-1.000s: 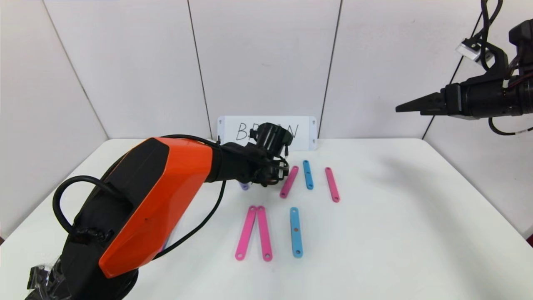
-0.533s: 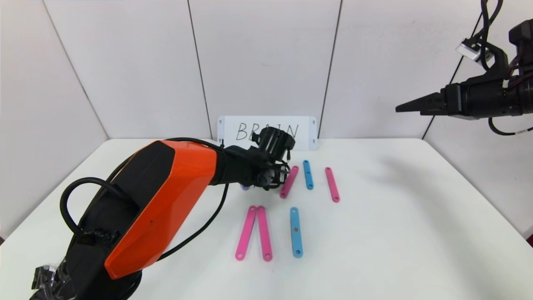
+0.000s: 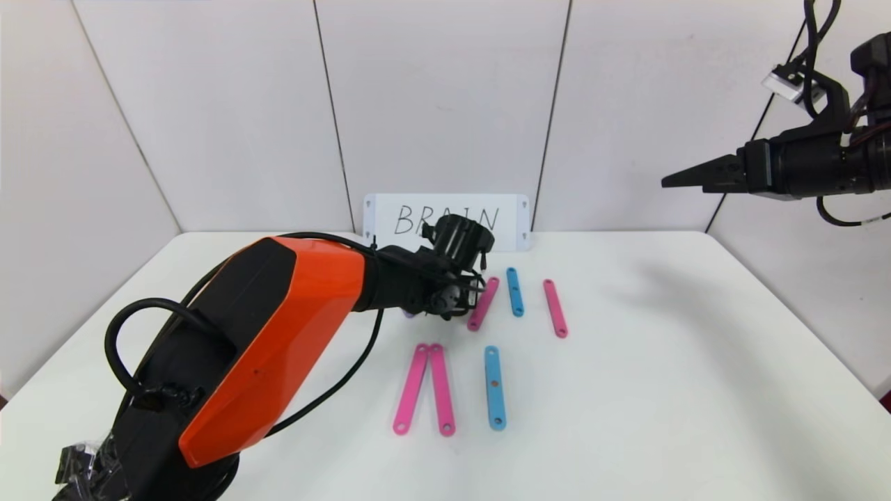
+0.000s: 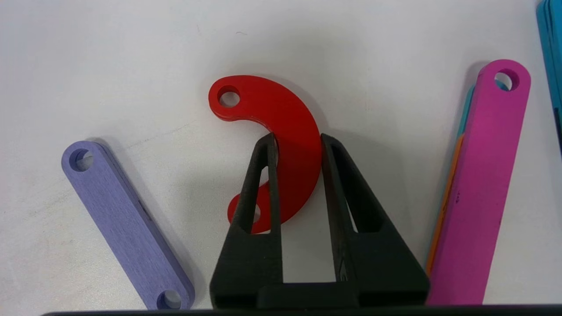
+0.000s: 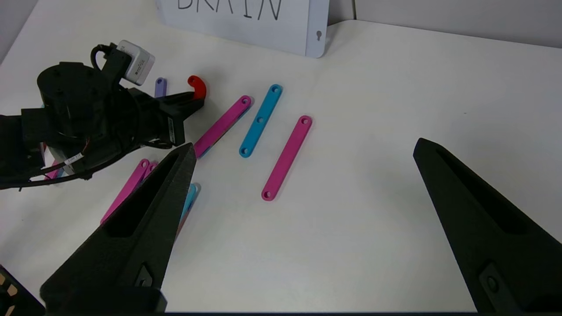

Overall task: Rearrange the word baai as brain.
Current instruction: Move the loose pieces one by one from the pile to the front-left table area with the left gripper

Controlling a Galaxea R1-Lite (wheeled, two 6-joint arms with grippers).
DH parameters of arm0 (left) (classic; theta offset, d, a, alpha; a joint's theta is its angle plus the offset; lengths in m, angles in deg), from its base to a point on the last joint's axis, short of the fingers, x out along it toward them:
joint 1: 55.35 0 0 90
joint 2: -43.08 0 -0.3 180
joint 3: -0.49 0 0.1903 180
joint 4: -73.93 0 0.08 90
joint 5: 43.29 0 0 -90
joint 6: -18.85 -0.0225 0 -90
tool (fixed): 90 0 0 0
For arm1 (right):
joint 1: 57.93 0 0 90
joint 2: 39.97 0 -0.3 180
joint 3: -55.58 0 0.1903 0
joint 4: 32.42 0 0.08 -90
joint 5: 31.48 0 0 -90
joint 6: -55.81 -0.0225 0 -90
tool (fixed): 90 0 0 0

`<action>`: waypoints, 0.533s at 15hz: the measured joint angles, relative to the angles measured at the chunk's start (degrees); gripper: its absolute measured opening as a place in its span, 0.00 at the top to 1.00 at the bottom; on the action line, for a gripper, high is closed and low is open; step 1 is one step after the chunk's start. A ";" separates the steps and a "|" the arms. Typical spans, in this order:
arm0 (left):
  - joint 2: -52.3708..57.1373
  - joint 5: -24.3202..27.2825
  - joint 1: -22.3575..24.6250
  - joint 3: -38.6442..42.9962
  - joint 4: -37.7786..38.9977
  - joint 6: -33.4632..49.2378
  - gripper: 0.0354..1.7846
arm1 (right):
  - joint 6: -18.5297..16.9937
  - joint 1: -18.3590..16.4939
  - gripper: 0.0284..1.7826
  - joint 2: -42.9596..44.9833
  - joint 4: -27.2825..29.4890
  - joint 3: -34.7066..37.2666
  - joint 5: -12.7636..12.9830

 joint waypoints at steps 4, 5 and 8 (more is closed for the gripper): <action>0.00 -0.05 0.00 0.00 -0.37 0.00 0.85 | 0.00 0.00 0.03 0.10 0.02 0.00 0.00; 0.01 -0.06 0.00 0.00 -0.45 0.02 0.85 | 0.00 0.00 0.03 0.11 0.02 0.00 0.00; 0.34 -0.27 0.07 0.04 -0.78 -0.33 0.85 | 0.00 0.00 0.03 0.24 0.00 0.00 0.02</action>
